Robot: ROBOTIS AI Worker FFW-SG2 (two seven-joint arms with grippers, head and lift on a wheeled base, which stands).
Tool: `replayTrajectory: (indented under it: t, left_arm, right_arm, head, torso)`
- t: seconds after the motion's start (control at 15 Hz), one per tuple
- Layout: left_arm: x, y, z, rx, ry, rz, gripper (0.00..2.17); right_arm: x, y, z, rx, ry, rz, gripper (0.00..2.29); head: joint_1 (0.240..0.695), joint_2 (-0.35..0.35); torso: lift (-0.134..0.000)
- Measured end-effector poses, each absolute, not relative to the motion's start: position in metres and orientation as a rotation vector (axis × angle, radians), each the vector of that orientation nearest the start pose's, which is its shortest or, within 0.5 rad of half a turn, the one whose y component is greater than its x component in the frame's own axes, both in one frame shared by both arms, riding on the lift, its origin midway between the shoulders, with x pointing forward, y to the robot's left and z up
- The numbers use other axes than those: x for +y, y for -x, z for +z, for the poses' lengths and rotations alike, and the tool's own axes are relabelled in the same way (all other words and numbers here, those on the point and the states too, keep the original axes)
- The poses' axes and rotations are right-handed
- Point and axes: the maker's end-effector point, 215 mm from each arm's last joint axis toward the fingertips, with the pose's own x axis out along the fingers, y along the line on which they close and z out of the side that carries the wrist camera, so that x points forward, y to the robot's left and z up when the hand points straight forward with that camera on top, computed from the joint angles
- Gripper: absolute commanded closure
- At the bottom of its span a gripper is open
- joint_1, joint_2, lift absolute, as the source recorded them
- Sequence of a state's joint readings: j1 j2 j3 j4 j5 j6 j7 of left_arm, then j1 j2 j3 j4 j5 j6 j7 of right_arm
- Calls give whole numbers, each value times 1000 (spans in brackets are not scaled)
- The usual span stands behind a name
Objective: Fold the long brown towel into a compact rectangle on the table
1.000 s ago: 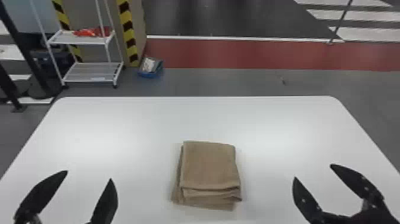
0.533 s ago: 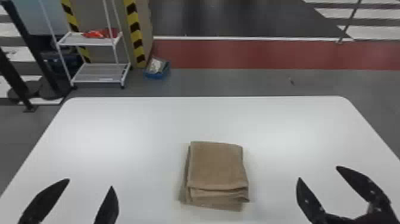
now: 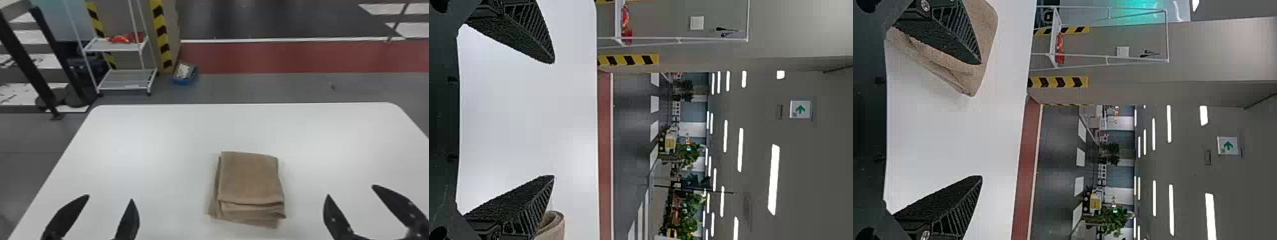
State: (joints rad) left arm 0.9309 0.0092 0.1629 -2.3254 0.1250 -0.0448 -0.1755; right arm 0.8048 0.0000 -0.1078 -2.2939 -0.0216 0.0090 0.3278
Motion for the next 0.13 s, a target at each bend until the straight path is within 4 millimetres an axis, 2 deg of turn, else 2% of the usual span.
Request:
replayTrajectory:
  t: [0.13]
  left_arm:
    - [270, -323, -333, 138, 5, -56, 56]
  right_arm:
    - [-200, -355, -326, 108, 36, 257, 66]
  head:
    - [695, 115]
  torso:
    - [-125]
